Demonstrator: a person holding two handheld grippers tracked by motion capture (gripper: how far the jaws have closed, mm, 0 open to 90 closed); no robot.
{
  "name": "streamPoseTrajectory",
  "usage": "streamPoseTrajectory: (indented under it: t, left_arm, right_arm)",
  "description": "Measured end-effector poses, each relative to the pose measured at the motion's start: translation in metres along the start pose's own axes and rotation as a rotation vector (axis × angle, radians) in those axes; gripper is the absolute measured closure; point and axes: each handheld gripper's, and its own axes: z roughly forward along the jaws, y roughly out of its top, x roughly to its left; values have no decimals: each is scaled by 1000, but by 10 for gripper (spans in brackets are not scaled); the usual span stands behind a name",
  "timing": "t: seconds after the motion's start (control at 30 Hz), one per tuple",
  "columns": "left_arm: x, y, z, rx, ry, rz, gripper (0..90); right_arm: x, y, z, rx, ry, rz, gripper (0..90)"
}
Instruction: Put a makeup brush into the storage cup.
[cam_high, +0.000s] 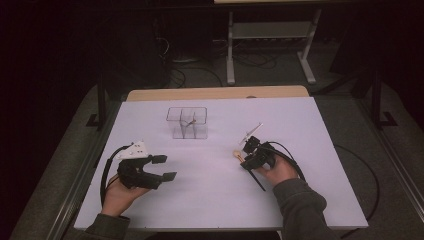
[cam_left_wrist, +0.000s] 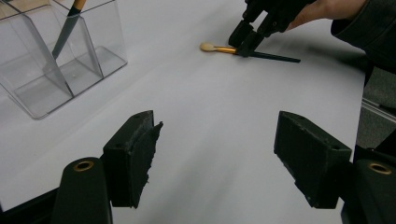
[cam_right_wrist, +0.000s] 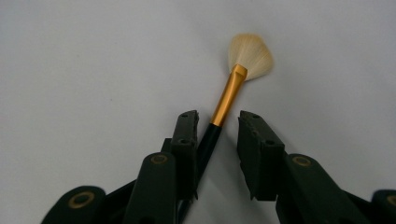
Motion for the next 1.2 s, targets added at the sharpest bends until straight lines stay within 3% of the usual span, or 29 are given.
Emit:
streamPoseTrajectory:
  t: [0.17,0.33,0.43,0.53,0.9,1.2]
  left_arm:
    - [1,0,0,-2,1,4,289]
    - [0,0,1,-3,0,-2,289]
    - [0,0,2,5,-3,12,289]
    - [-1,1,3,3,-4,1,289]
    - [0,0,2,-8,-2,-4,290]
    - [0,-1,2,-6,-6,-7,291]
  right_arm:
    - [6,1,1,5,-38,-35,725]
    - [8,0,1,0,-32,-30,774]
    - [8,0,1,2,-25,-28,805]
    - [7,0,1,2,-15,-23,825]
    - [-3,0,0,3,51,3,831]
    - [-2,-2,-3,-5,70,1,831]
